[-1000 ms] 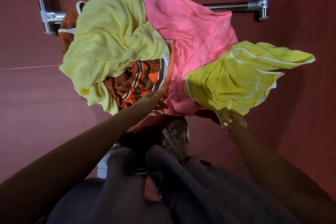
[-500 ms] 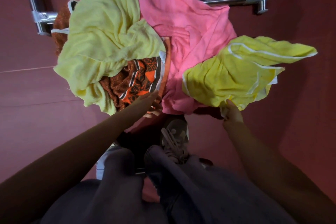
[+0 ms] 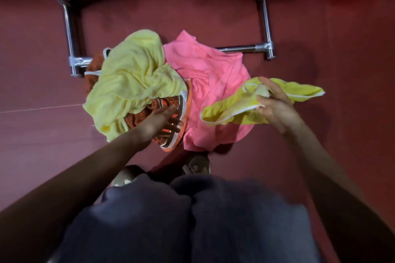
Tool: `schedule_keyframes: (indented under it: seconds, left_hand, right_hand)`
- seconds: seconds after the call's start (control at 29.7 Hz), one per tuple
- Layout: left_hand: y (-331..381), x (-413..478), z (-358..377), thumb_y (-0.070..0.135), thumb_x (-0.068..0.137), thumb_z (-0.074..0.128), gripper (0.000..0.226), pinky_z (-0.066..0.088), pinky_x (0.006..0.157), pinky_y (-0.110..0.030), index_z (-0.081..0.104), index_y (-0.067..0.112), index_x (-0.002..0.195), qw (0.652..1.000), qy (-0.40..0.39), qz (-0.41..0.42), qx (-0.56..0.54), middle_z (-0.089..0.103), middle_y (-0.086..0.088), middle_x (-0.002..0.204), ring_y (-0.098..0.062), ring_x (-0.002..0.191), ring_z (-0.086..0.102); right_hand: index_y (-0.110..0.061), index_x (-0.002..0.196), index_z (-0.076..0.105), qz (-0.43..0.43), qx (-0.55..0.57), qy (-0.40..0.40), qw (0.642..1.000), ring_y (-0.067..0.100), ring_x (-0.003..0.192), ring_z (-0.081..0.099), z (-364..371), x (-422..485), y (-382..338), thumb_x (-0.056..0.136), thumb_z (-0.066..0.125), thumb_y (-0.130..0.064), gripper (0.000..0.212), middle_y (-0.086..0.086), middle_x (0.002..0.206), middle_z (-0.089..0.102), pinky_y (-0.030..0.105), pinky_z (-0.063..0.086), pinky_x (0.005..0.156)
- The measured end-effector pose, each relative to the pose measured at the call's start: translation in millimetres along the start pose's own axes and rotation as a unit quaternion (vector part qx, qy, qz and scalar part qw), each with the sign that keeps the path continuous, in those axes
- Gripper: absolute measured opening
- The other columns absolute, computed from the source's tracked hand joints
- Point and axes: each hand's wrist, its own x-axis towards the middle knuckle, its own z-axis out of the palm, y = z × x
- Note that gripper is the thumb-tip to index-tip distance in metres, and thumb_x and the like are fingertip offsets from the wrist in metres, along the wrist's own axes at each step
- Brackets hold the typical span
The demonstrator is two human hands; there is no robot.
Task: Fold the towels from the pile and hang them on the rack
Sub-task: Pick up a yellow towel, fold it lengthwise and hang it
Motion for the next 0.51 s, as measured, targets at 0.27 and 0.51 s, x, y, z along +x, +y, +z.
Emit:
schedule_keyframes:
  seconds: [0.27,0.51]
  left_hand:
    - [93,-92,14,0.033,0.095,0.035,0.045,0.031,0.104,-0.029,0.03,0.025,0.139,0.976,0.009,0.207,0.06,0.04,0.004,0.135,-0.011,0.125,0.038]
    - [120,-204,12,0.065,0.076,0.038,0.068,0.019,0.117,-0.048,0.054,0.017,0.122,0.94,-0.063,0.306,0.139,0.039,-0.016,0.144,-0.025,0.138,0.03]
  right_hand:
    - [-0.024,0.1,0.056,-0.048,-0.121,-0.328,0.936,0.006,0.081,0.054,60,-84,-103,0.066,0.054,0.005,0.044,0.011,0.089,0.057,0.012,0.043,0.068]
    - [-0.019,0.105,0.051,-0.134,-0.143,-0.41,0.891,0.004,0.082,0.062,107,-186,-183,0.068,0.054,0.011,0.048,-0.009,0.091,0.067,0.015,0.05,0.07]
